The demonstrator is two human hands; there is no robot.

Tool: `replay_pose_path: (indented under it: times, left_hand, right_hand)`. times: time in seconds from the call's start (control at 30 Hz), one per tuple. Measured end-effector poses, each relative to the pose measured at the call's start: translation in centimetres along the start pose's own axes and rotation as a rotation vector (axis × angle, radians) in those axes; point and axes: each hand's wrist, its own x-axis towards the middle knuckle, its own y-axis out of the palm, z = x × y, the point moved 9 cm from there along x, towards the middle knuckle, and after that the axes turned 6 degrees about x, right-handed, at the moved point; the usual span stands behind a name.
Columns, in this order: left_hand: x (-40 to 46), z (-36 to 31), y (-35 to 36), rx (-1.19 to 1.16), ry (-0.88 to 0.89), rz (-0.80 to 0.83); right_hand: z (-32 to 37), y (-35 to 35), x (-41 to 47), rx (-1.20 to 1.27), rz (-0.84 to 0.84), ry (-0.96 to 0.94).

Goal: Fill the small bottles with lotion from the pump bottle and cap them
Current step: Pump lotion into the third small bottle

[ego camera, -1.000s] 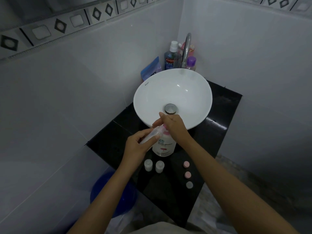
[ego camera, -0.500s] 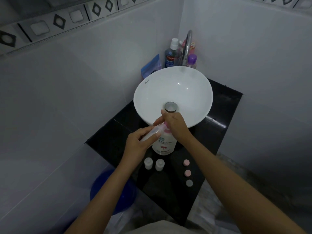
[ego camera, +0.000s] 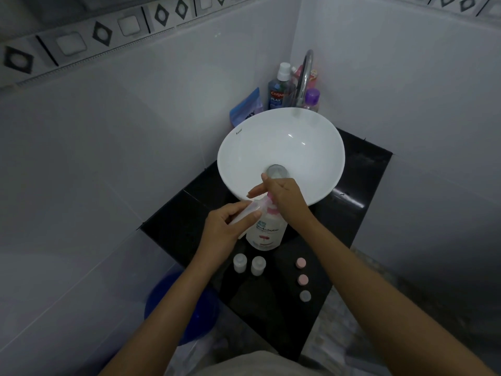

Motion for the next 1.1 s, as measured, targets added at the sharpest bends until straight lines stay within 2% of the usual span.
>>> replay_pose_path:
  times: [0.1, 0.3, 0.67, 0.9, 1.1]
  left_hand:
    - [-0.3, 0.7, 0.2, -0.003, -0.028, 0.017]
    - [-0.4, -0.7, -0.3, 0.043, 0.025, 0.031]
    - [-0.3, -0.6, -0.1, 0.094, 0.045, 0.053]
    - [-0.8, -0.8, -1.3, 0.210, 0.075, 0.021]
    - [-0.9, -1.3, -3.1, 0.206, 0.095, -0.037]
  right_hand:
    - [-0.7, 0.0, -0.2, -0.036, -0.008, 0.006]
    - [0.8, -0.1, 0.1, -0.107, -0.001, -0.059]
    - [1.9, 0.0, 0.1, -0.005, 0.028, -0.054]
    - [2.0, 0.0, -0.1, 0.001, 0.031, -0.043]
    - [2.1, -0.1, -0.3, 0.012, 0.027, -0.042]
